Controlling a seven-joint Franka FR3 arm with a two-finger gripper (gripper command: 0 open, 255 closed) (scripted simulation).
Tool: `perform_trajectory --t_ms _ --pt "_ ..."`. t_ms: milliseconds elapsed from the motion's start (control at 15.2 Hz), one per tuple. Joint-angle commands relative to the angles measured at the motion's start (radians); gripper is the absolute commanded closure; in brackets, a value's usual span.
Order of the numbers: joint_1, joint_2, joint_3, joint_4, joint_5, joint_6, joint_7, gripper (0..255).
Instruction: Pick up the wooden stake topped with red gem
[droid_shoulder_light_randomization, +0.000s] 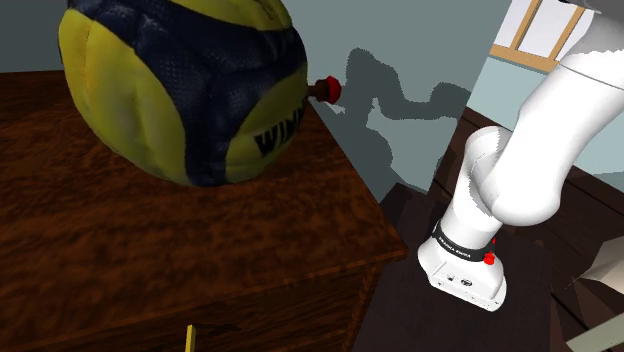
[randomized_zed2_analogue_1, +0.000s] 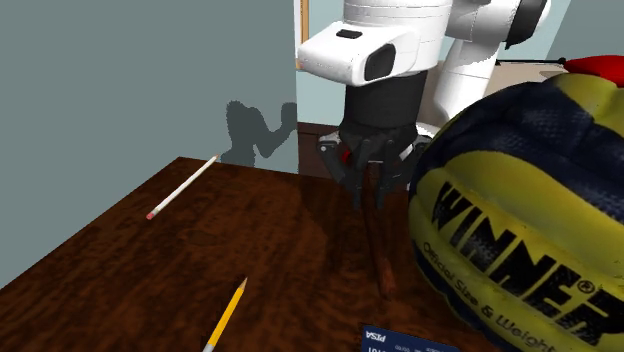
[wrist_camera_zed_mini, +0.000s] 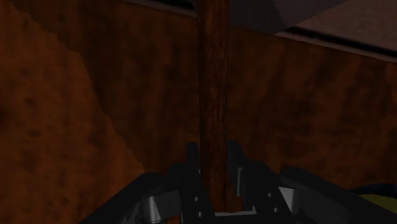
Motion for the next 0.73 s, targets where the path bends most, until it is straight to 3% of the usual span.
perform_trajectory --t_ms 0,660 --pt "0.0 0.009 0.0 0.037 -0.001 -0.028 0.0 255" --pt "-0.001 0.051 0.002 0.195 -0.008 -0.145 0.004 255"
